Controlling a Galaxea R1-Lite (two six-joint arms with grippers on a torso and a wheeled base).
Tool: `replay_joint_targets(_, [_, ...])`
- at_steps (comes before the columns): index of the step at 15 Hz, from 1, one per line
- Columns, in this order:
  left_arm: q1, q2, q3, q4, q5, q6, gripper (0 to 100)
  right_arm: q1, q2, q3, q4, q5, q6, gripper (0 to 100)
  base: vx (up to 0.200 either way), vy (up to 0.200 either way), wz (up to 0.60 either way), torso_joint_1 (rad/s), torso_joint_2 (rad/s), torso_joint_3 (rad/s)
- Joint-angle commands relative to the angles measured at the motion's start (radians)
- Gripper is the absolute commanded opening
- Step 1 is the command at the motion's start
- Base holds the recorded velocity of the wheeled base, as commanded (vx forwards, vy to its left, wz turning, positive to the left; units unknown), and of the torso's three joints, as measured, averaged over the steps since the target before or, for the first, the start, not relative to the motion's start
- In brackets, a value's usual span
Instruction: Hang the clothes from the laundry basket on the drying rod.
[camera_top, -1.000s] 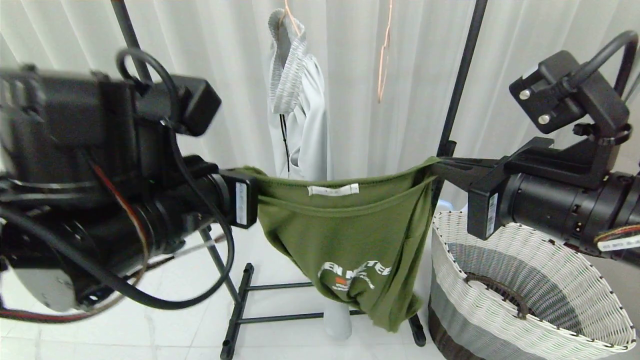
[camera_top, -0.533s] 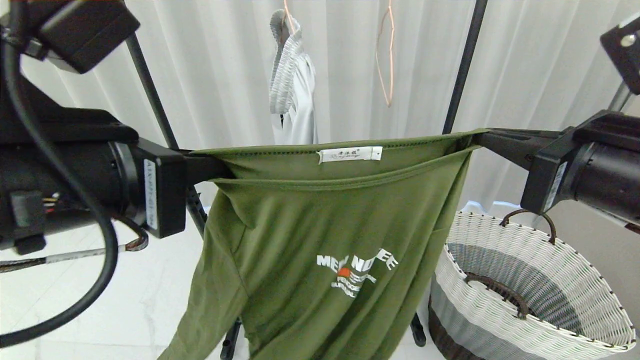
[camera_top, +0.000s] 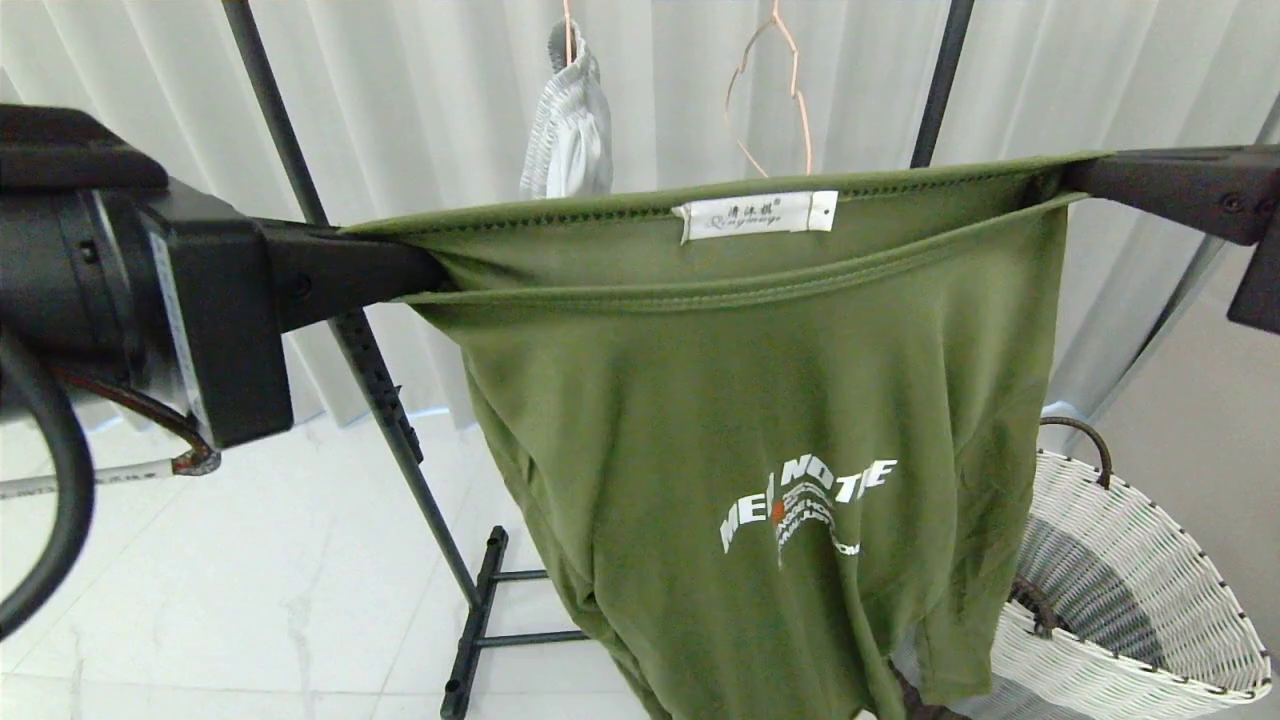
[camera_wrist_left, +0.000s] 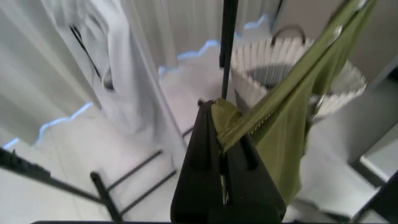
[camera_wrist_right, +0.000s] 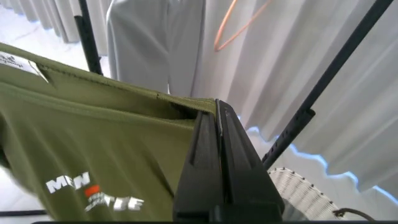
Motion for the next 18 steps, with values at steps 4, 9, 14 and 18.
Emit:
replay_joint_targets(4, [-0.062,0.003,0.005,-0.016,0.003,0.035,0,0.002,-0.038,-0.018,0.084,0.000,-0.004,0,0.000,0.000,0.00,0.000,0.00,0.000])
replay_joint_targets(9, [-0.103,0.065,0.083,-0.197,0.108,0.089,0,0.094,-0.144,-0.061,0.348,0.026,0.002,0,0.000,0.000,0.00,0.000,0.00,0.000])
replay_joint_targets(14, [-0.100,0.155,0.074,-0.363,0.209,0.090,0,0.377,-0.192,0.005,0.443,0.029,0.039,0,0.000,0.000,0.00,0.000,0.00,0.000])
replay_joint_targets(18, [-0.099,0.148,0.086,-0.363,0.210,0.089,0,0.401,-0.193,0.008,0.443,0.027,0.053,0,0.000,0.000,0.00,0.000,0.00,0.000])
